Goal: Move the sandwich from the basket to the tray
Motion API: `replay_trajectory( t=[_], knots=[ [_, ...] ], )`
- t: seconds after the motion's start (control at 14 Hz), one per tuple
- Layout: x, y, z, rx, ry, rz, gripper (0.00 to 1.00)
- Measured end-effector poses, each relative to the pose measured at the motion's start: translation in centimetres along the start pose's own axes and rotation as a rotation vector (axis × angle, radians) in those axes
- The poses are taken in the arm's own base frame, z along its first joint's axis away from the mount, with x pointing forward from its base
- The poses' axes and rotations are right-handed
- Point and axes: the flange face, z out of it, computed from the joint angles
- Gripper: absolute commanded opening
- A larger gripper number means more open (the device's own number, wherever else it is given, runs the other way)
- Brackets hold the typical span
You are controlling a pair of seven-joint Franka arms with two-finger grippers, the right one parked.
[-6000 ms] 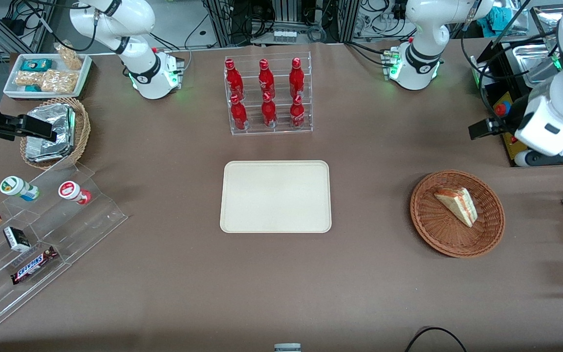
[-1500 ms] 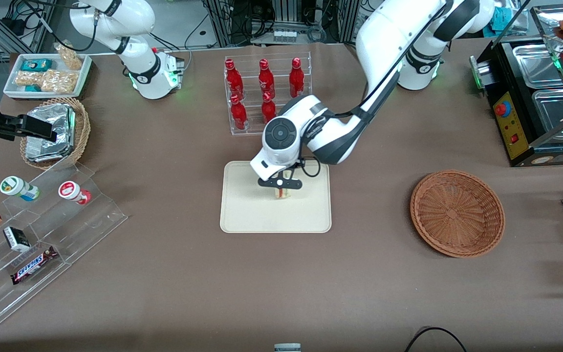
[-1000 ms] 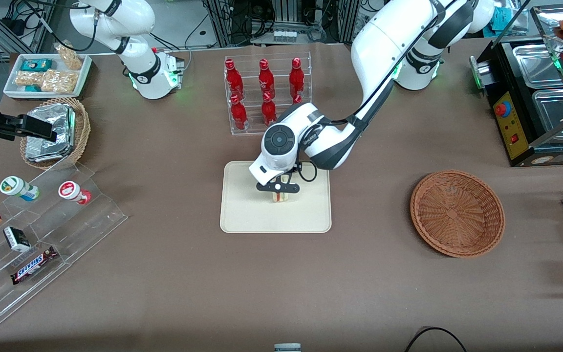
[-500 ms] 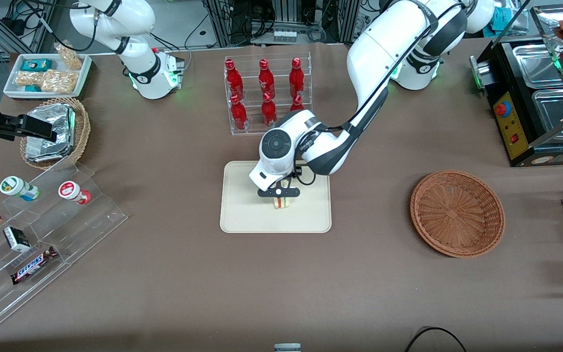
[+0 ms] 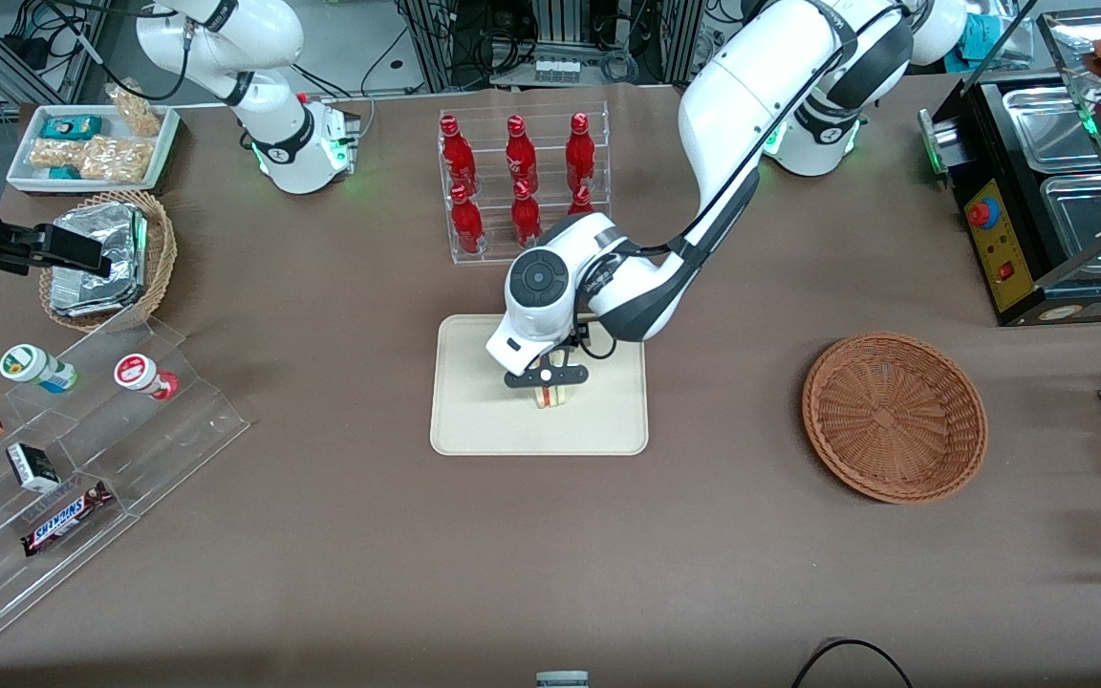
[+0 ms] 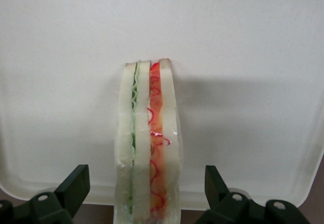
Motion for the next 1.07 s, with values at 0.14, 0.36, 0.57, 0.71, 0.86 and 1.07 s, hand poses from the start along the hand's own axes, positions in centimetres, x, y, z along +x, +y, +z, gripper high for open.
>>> replay_trajectory(
  t=[0.14,0.36,0.57,0.71,0.86,1.07],
  knots=[
    [1.0,-1.3,-3.3,0.027,0.003,-0.024,1.00],
    [4.0,-7.8,-12.6,0.091,-0.011,-0.067,1.00],
    [6.3,-16.7,-20.0,0.118,-0.043,-0.091,1.00],
    [7.1,-22.3,-22.6,0.136,-0.065,-0.079,1.00],
    [7.3,-28.1,-24.9,0.161,-0.113,-0.055,1.00],
    [7.3,-37.0,-29.4,0.162,-0.156,-0.071,1.00]
  ],
)
